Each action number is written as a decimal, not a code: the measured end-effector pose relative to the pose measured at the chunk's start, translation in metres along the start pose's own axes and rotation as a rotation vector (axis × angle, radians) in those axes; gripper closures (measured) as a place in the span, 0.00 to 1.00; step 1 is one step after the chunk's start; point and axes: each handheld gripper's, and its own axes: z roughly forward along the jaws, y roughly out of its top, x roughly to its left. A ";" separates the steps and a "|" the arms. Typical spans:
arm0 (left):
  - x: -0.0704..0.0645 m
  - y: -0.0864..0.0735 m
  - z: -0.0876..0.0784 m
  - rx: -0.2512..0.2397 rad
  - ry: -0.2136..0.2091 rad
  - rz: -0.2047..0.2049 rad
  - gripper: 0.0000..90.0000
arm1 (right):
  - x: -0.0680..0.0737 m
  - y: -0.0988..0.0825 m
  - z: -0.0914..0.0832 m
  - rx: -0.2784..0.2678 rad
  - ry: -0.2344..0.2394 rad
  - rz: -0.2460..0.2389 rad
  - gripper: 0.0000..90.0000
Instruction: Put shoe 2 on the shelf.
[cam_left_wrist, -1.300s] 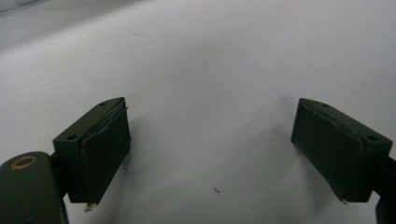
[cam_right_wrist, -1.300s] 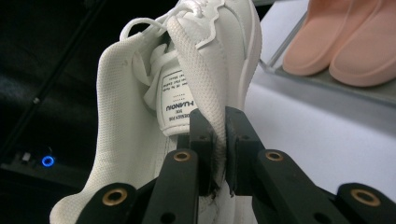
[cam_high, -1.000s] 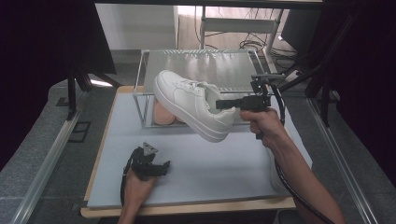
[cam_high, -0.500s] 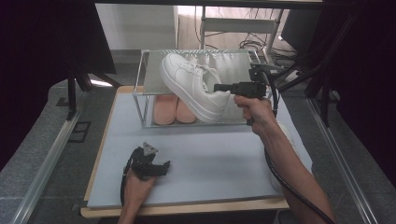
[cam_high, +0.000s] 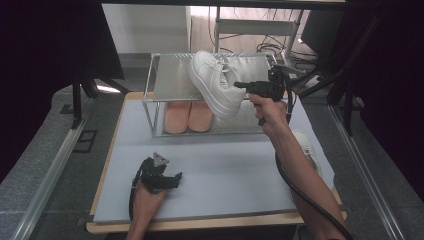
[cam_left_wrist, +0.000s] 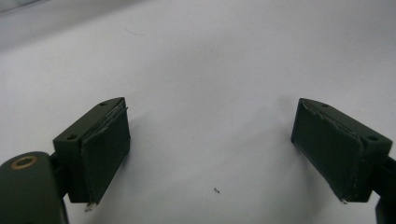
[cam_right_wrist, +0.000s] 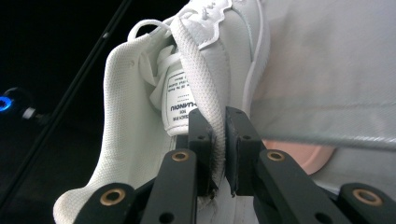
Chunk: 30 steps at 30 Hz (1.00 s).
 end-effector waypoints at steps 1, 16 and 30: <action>0.000 0.000 0.000 -0.001 0.000 -0.005 0.13 | 0.000 0.001 0.001 -0.010 -0.011 0.005 0.91; 0.000 0.000 0.000 -0.001 0.001 -0.002 0.13 | 0.008 0.004 0.017 -0.047 -0.055 -0.061 0.77; 0.000 0.000 0.000 -0.002 0.001 0.000 0.14 | 0.014 0.005 -0.015 -0.047 -0.026 -0.169 0.71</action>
